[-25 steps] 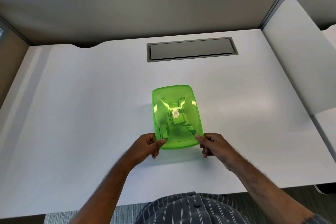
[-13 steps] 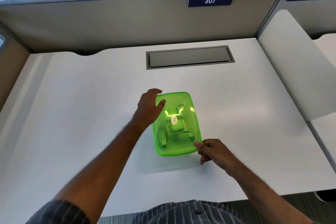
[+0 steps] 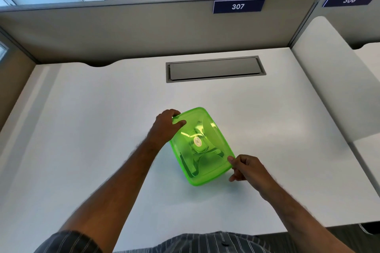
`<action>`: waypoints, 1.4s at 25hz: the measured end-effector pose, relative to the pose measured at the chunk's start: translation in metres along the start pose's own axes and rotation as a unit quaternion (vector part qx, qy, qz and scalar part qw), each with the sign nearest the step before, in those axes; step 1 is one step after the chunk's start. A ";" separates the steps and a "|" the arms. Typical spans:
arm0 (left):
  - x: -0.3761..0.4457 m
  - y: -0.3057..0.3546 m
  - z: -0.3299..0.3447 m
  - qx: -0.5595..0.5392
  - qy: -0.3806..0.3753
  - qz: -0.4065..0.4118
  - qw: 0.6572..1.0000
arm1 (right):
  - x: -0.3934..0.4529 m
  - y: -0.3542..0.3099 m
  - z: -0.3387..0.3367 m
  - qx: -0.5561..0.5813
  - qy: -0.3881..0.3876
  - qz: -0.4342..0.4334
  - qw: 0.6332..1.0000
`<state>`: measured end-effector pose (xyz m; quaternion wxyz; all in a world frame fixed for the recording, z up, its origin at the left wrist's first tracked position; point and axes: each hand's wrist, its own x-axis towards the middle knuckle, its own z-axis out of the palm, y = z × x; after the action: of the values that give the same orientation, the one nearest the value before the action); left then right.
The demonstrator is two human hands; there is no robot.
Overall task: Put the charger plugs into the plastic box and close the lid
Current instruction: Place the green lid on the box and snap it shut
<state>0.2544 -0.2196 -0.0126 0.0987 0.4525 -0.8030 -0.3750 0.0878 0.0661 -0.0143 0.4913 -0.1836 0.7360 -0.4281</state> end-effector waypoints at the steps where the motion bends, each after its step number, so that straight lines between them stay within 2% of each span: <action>1: -0.004 -0.002 0.000 -0.015 0.001 -0.011 1.000 | 0.000 0.000 -0.002 0.008 0.007 -0.002 1.000; 9: -0.053 -0.025 -0.010 -0.049 0.010 -0.075 0.996 | 0.014 -0.010 -0.014 0.081 0.028 0.006 0.996; 17: -0.107 -0.032 -0.003 -0.088 -0.001 -0.131 0.987 | 0.018 -0.021 -0.020 0.067 -0.032 -0.019 0.997; 24: -0.138 -0.025 0.013 -0.136 -0.022 -0.153 0.979 | 0.030 -0.028 -0.019 -0.031 0.045 -0.021 0.998; 35: -0.119 -0.028 0.010 -0.130 0.012 -0.161 0.978 | 0.046 -0.030 -0.016 -0.027 0.080 -0.048 0.995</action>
<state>0.3357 -0.1278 -0.0180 0.1043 0.5637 -0.6626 -0.4820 0.0489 0.0248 -0.0137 0.4050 -0.1968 0.7744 -0.4445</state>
